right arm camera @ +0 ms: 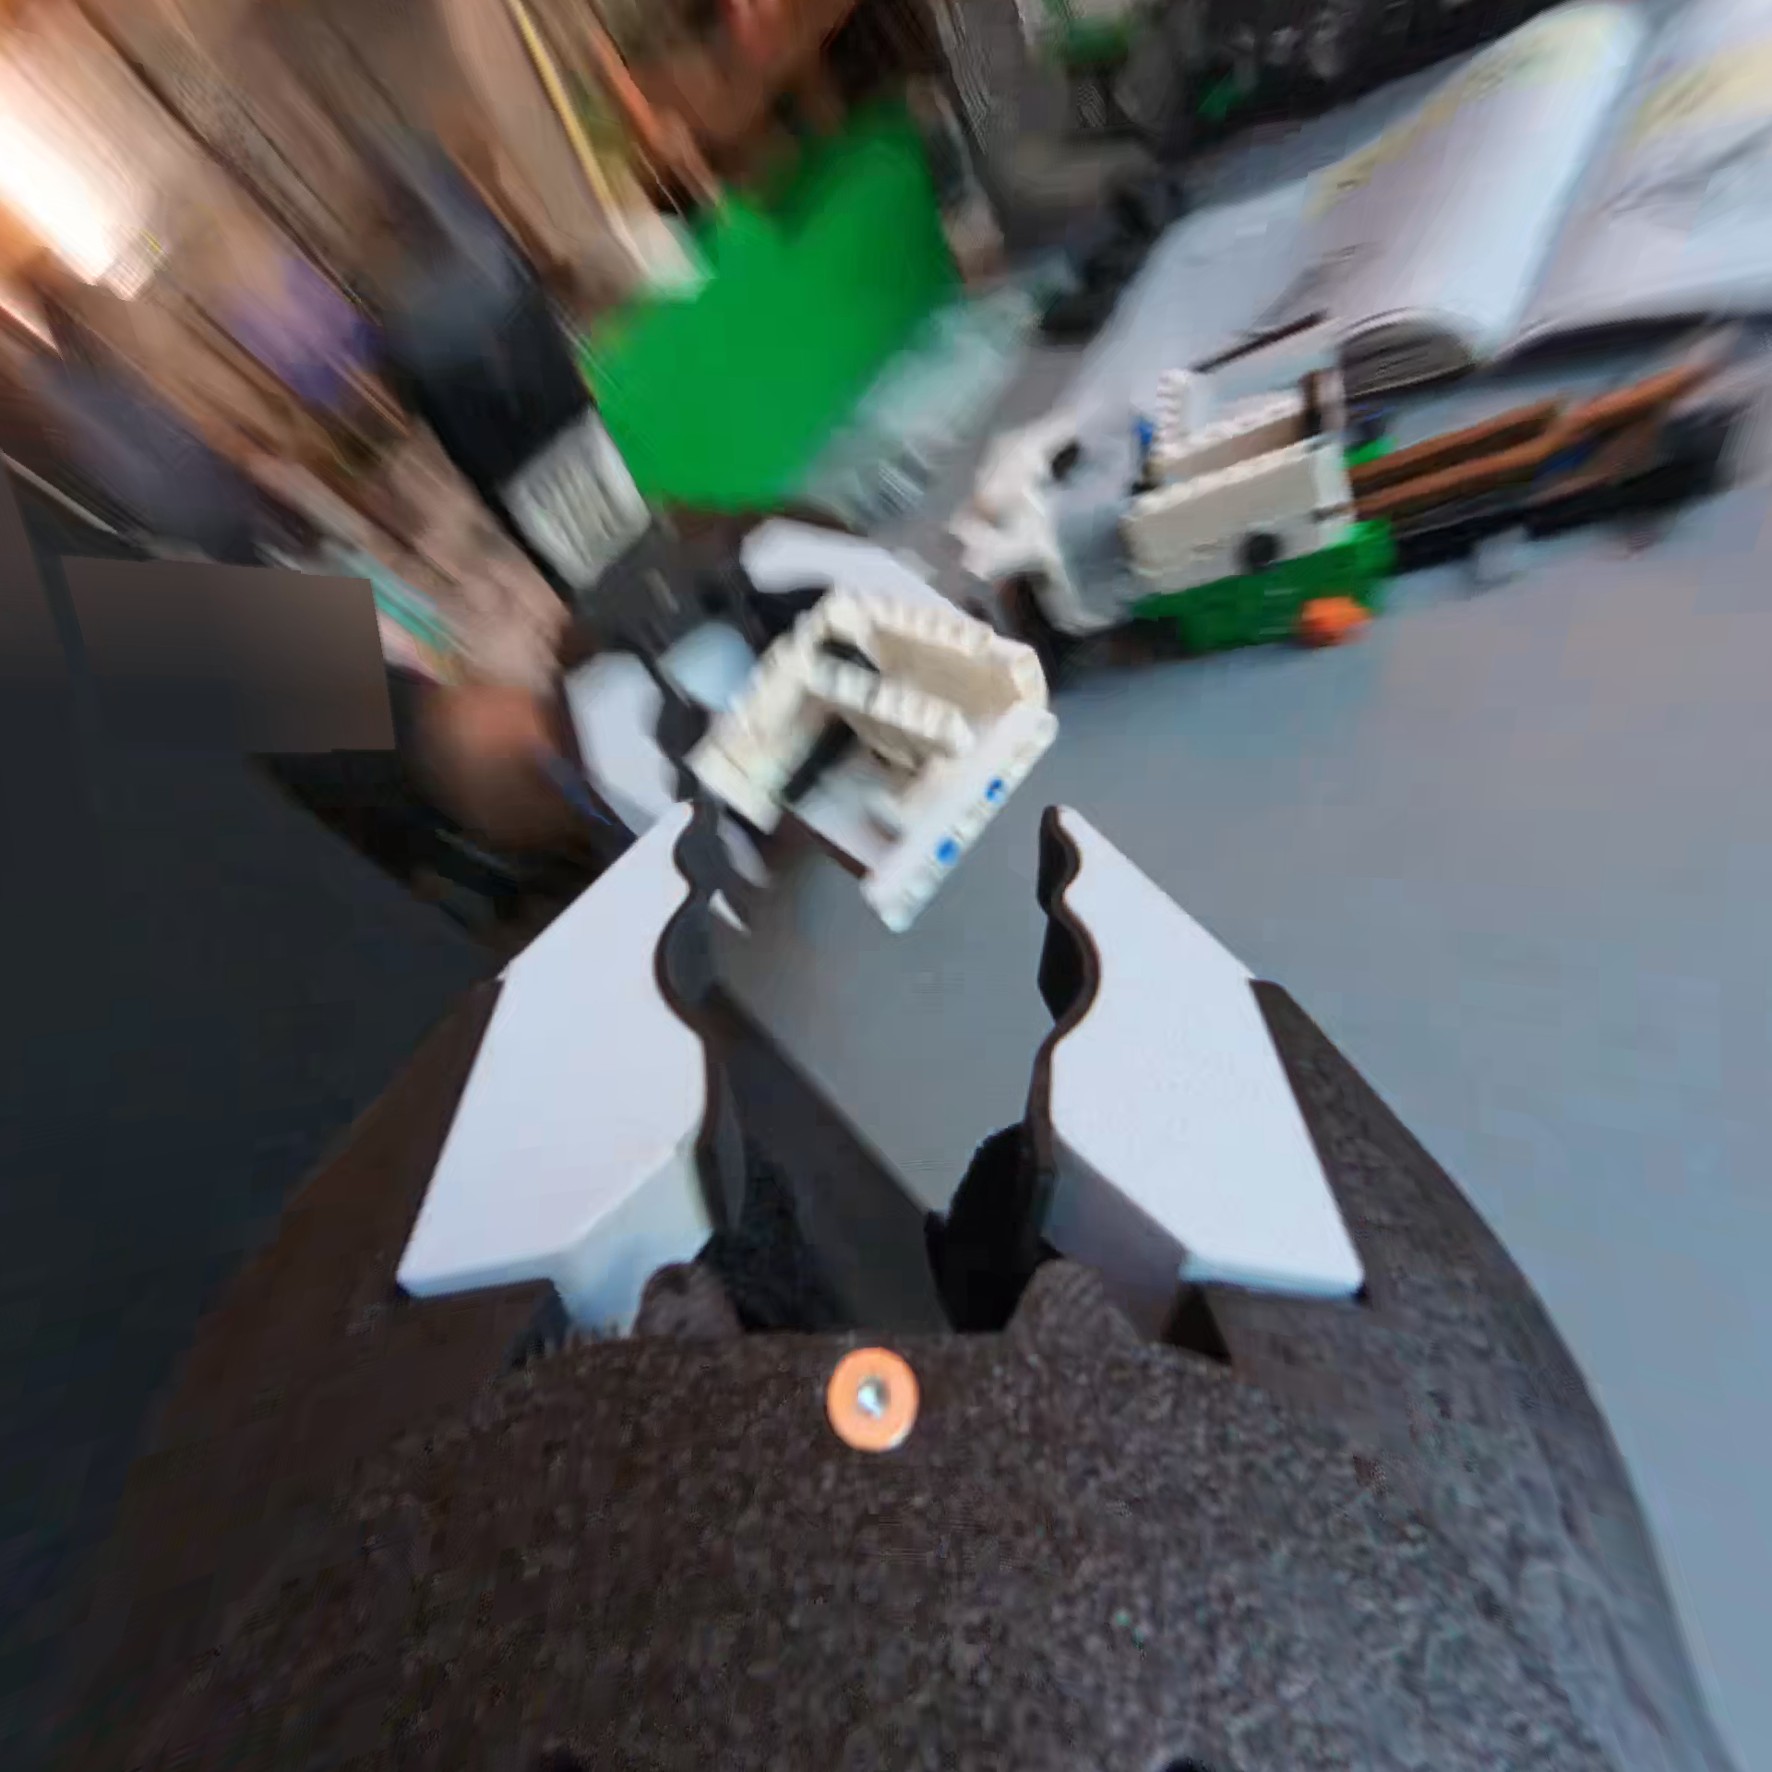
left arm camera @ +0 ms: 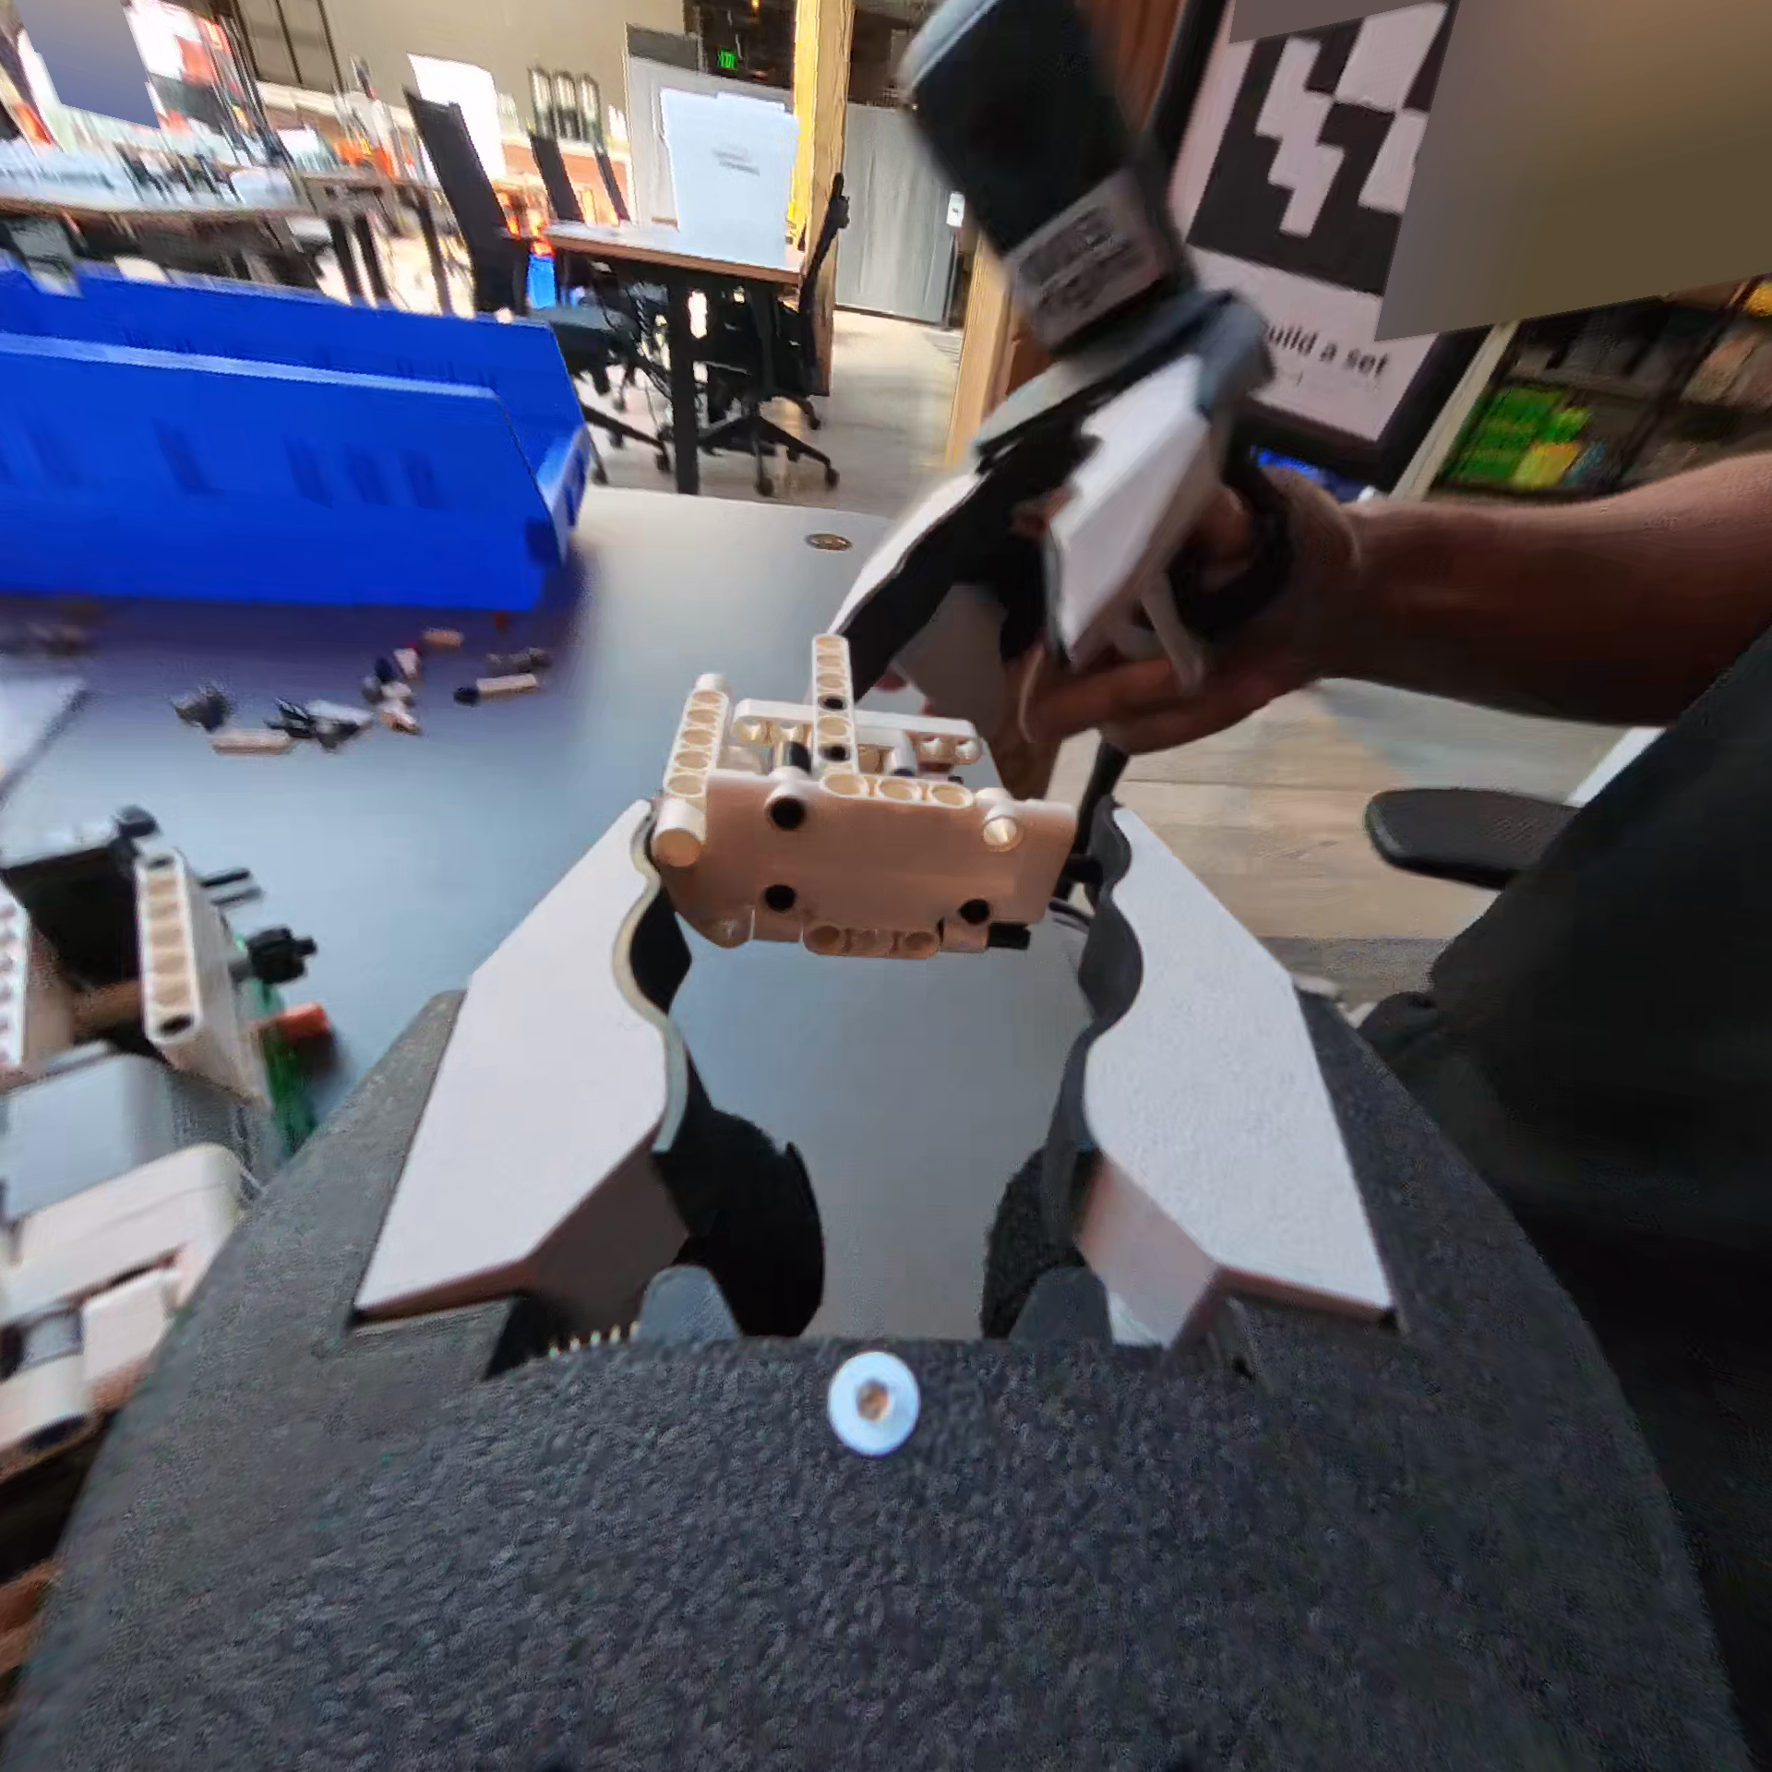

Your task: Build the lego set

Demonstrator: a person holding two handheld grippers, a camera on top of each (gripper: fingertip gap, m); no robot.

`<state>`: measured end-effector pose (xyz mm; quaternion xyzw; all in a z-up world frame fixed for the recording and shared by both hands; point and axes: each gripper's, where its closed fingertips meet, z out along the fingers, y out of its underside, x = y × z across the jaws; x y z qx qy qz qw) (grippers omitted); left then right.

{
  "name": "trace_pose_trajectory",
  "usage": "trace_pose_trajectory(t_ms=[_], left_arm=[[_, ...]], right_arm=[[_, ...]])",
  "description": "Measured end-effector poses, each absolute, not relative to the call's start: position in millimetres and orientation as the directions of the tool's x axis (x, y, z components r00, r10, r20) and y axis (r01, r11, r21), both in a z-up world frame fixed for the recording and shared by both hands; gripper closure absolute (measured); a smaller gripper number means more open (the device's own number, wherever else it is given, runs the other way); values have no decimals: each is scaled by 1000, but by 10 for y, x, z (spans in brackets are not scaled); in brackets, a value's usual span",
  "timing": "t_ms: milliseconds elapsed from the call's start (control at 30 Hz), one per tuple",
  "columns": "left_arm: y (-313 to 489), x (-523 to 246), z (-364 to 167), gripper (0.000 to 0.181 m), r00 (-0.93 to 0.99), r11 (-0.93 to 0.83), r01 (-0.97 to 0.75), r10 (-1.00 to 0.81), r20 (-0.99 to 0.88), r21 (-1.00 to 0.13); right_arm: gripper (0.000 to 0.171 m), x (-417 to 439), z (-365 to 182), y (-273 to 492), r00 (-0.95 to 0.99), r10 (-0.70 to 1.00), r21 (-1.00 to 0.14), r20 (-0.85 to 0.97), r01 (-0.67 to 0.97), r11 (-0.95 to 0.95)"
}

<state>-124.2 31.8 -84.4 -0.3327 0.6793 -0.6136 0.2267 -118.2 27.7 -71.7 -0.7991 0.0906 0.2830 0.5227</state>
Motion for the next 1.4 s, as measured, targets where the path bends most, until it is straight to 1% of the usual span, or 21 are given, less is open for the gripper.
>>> trace_pose_trajectory(t_ms=[33, 67, 100, 133, 167, 200, 233, 300, 333, 433, 533, 767, 867, 933, 1000, 1033, 1067, 1167, 1233, 1400], left_arm=[[283, -1274, -816, 98, -678, 69, -121, -735, 32, -990], [249, -1304, -784, 98, -678, 94, -77, -734, -17, -993], [219, -1330, -766, 98, -680, 117, -44, -731, -56, -992], [195, -1345, -770, 98, -680, 139, -25, -728, -86, -990], [180, -1350, -790, 98, -679, 163, -16, -726, -109, -987], [174, -1348, -809, 98, -675, 183, -11, -727, -128, -983], [163, -1354, -820, 98, -676, 198, -4, -723, -143, -980], [140, -1363, -852, 98, -676, 233, 9, -715, -178, -972], [130, -1367, -862, 98, -674, 251, 19, -711, -198, -968], [127, -1373, -854, 98, -662, 268, 40, -714, -227, -963], [121, -1381, -833, 98, -649, 279, 67, -717, -254, -958], [134, -1376, -818, 98, -628, 286, 76, -731, -269, -955], [141, -1366, -827, 98, -622, 303, 77, -730, -283, -950], [133, -1377, -836, 98, -605, 349, 104, -721, -338, -931], [101, -1391, -861, 98, -576, 423, 142, -700, -422, -895], [79, -1402, -876, 98, -571, 443, 148, -692, -442, -884], [69, -1404, -883, 98, -577, 434, 139, -695, -429, -890], [72, -1368, -931, 98, -601, 400, 74, -713, -361, -914], [78, -1357, -903, 98, -611, 327, 26, -743, -274, -945], [168, -1278, -881, 98, -630, 112, -126, -777, -8, -986]], right_arm=[[106, -1193, -664, 316, 650, 171, -657, -740, -643, -394], [106, -1212, -682, 338, 489, 197, -526, -849, -751, -400], [106, -1250, -659, 344, 346, 255, -425, -903, -805, -413], [110, -1264, -648, 348, 232, 282, -337, -931, -843, -419], [114, -1295, -653, 348, 167, 297, -288, -940, -855, -431], [117, -1351, -679, 347, 155, 298, -282, -942, -848, -449], [121, -1406, -723, 351, 178, 286, -298, -942, -835, -463], [134, -1421, -718, 357, 212, 282, -324, -936, -833, -449], [135, -1408, -698, 356, 211, 283, -323, -935, -836, -444], [136, -1416, -692, 352, 240, 287, -351, -927, -825, -443], [137, -1428, -674, 346, 233, 307, -354, -923, -828, -434], [139, -1431, -646, 353, 318, 328, -432, -889, -821, -374], [139, -1411, -652, 361, 287, 300, -392, -910, -834, -388], [137, -1411, -647, 364, 250, 295, -355, -922, -852, -385], [138, -1407, -681, 372, 187, 268, -285, -945, -874, -394], [139, -1417, -715, 377, 185, 256, -277, -949, -876, -396], [139, -1427, -713, 368, 204, 272, -301, -940, -871, -389], [140, -1382, -773, 381, 263, 239, -336, -935, -873, -353], [142, -1375, -771, 407, 290, 234, -357, -928, -874, -330], [141, -1269, -763, 512, 311, 176, -348, -934, -904, -249]])
